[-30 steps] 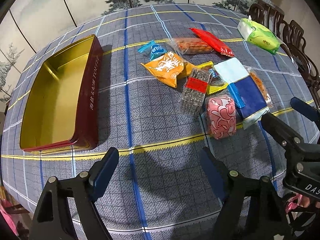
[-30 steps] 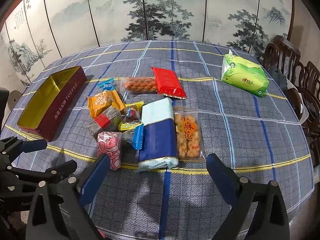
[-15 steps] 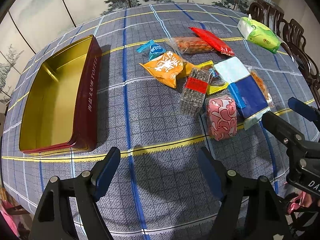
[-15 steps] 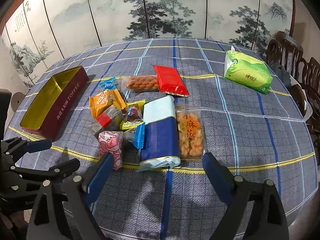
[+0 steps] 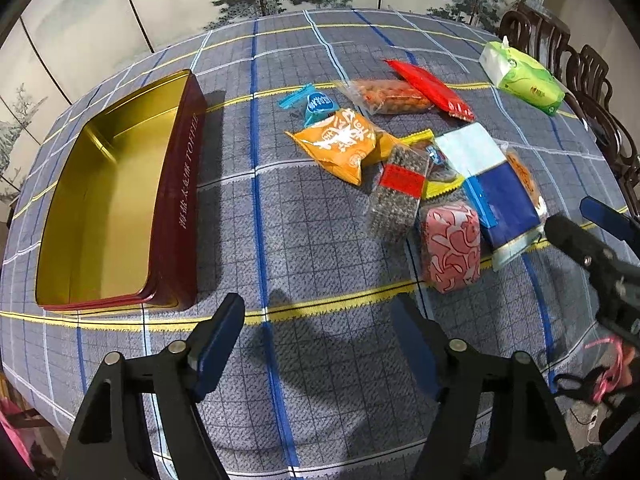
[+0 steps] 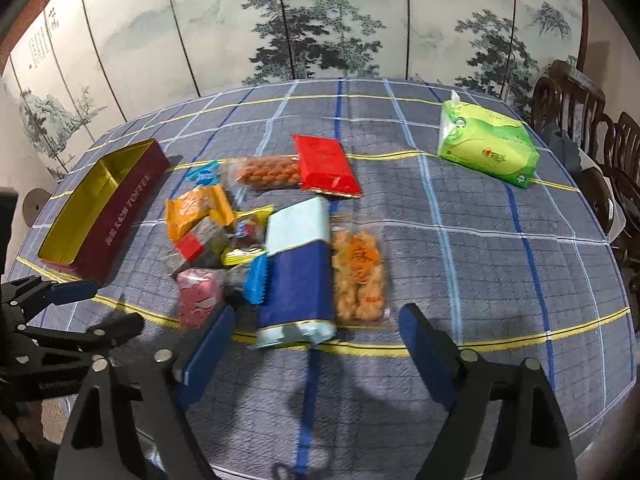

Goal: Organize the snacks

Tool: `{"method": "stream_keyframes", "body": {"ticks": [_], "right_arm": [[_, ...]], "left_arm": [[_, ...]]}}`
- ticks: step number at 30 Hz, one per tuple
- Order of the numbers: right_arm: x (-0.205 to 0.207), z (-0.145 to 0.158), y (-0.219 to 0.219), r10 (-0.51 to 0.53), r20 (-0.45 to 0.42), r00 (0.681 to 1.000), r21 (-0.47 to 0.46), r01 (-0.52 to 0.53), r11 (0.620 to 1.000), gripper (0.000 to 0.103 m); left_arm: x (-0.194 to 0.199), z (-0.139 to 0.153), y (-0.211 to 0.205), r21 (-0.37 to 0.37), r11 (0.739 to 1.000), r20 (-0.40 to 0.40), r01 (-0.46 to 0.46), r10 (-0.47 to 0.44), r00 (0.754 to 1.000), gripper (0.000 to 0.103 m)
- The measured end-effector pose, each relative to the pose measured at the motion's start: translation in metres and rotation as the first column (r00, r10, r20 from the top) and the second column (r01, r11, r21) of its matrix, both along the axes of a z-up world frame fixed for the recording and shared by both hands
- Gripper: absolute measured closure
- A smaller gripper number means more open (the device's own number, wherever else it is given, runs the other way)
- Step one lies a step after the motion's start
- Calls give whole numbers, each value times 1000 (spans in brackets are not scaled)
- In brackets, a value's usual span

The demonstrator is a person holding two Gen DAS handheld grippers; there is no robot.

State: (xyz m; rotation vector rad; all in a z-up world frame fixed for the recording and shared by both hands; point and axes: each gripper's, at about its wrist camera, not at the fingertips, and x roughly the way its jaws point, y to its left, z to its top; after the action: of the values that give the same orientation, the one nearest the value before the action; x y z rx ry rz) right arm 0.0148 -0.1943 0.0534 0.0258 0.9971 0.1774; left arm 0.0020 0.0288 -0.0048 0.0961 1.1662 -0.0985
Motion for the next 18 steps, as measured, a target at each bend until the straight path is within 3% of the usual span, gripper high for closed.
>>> {"method": "stream_keyframes", "body": {"ticks": [9, 18], "right_arm": [[27, -15, -24, -9, -35, 999, -20, 8, 1000, 43], [49, -35, -23, 13, -87, 996, 8, -12, 1000, 43]], "left_arm": [[10, -1, 3, -3, 1000, -1, -7, 7, 1000, 36], [18, -5, 2, 0, 1000, -13, -5, 5, 1000, 36]]}}
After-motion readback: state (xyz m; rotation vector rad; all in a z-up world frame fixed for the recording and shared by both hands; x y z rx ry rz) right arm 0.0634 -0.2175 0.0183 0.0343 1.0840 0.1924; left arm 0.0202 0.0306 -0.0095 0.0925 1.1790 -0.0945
